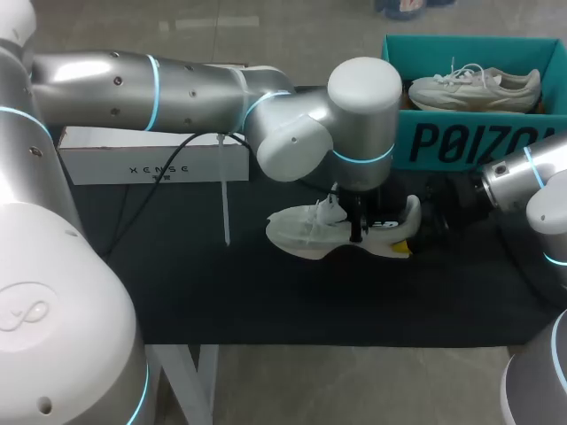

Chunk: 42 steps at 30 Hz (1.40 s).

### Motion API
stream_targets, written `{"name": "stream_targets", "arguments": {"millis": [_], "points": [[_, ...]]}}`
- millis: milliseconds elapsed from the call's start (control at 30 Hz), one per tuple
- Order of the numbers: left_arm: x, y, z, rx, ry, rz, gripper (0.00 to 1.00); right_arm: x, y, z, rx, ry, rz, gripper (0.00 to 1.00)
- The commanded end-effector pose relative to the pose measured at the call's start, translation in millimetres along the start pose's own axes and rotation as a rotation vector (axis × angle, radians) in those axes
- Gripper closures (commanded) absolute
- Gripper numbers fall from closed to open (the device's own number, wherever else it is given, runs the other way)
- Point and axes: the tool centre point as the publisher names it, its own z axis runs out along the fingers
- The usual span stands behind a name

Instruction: Take the shoe out of the shoebox, open the shoe tongue, remove and reinsert the insole, then place the shoe into the shoebox

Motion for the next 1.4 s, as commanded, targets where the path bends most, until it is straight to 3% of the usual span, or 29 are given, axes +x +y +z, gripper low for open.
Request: {"name": "stream_targets", "arguments": {"millis": [33, 300, 533, 800, 1100, 1400], "points": [[-3.5, 0, -3, 0.028, 0.043, -0.012, 1.00, 4.1, -1.5, 5, 0.002, 0.000, -0.001, 1.00], [-0.7, 2, -27, 0.097, 0.106, -0.018, 1.00, 4.1, -1.5, 5, 0.002, 0.000, -0.001, 1.00], [-3.4, 17, -38, 0.155, 0.137, -0.061, 1.00, 4.1, -1.5, 5, 0.002, 0.000, -0.001, 1.00], [-7.6, 25, -65, 0.324, 0.212, -0.080, 1.00, 4.1, -1.5, 5, 0.002, 0.000, -0.001, 1.00], [-10.9, 16, -101, 0.512, 0.284, -0.051, 1.00, 4.1, -1.5, 5, 0.002, 0.000, -0.001, 1.00], [-14.0, -5, -123, 0.543, 0.266, 0.004, 1.00, 4.1, -1.5, 5, 0.002, 0.000, -0.001, 1.00]]}}
